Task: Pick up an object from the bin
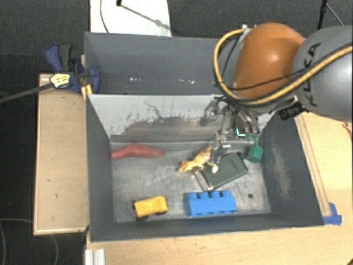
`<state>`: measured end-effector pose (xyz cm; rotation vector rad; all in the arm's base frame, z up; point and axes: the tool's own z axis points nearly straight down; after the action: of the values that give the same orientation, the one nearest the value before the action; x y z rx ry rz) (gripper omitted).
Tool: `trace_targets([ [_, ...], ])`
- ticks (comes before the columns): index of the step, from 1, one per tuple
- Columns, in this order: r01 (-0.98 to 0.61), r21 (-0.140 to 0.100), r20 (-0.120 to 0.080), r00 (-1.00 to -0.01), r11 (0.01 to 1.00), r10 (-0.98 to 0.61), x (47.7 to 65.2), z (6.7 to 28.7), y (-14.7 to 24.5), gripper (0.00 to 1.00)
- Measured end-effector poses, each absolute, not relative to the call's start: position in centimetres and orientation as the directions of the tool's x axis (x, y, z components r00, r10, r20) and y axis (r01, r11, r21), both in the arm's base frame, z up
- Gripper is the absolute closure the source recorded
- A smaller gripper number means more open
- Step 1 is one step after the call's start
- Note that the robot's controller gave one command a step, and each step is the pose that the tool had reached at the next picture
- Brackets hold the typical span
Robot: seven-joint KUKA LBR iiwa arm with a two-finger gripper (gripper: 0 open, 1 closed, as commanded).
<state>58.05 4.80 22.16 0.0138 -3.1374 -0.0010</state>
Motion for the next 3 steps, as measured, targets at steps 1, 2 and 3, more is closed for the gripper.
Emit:
trace_targets([
  [1, -0.008, 0.001, -0.004, -1.000, 1.000, -0.008, 58.2, 22.6, 4.8, 0.00],
  [2, -0.176, 0.000, -0.005, -0.984, 0.984, -0.176, 58.1, 17.7, 3.2, 0.00],
  [3, -0.359, -0.003, -0.004, -0.933, 0.933, -0.359, 58.5, 16.0, -0.8, 0.00],
])
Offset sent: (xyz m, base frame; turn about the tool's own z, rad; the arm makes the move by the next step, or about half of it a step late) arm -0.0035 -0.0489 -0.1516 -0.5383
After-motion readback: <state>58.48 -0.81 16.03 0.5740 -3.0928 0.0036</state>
